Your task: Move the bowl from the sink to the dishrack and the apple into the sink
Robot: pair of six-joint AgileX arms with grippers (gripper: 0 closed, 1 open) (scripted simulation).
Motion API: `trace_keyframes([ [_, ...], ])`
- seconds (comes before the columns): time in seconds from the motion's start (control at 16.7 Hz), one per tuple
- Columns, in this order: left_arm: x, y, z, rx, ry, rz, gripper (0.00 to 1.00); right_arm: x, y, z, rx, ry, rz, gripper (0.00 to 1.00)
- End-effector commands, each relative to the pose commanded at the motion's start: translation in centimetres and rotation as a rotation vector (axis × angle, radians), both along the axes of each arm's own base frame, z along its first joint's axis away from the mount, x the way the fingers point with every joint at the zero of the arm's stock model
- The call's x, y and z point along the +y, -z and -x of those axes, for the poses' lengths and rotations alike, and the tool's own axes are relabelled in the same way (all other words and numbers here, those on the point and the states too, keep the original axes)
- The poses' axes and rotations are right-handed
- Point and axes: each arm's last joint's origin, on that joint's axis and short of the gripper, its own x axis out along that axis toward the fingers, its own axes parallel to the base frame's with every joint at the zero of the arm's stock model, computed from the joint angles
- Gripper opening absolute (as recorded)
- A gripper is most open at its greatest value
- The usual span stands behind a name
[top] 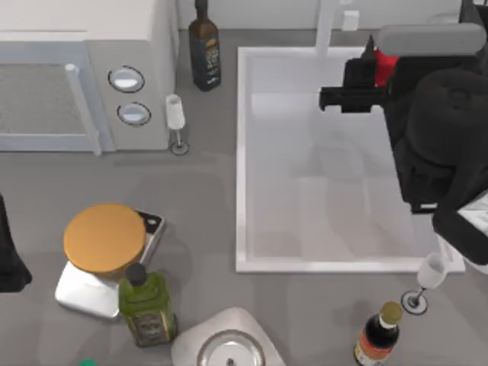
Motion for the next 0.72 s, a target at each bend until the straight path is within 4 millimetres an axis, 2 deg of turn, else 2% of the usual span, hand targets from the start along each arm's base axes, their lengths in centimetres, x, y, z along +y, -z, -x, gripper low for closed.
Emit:
trace_keyframes([
  [0.18,0.0,0.0,0.0,0.000,0.000,0.000,1.00,0.6,-0.2,1.0,-0.039,-0.012,-0.036,0.00],
  [0.48,0.0,0.0,0.0,0.000,0.000,0.000,1.00,0.6,-0.1,0.8,-0.036,-0.011,-0.035,0.00],
  [0.72,0.0,0.0,0.0,0.000,0.000,0.000,1.00,0.7,1.5,0.2,-0.048,-0.006,-0.040,0.00],
])
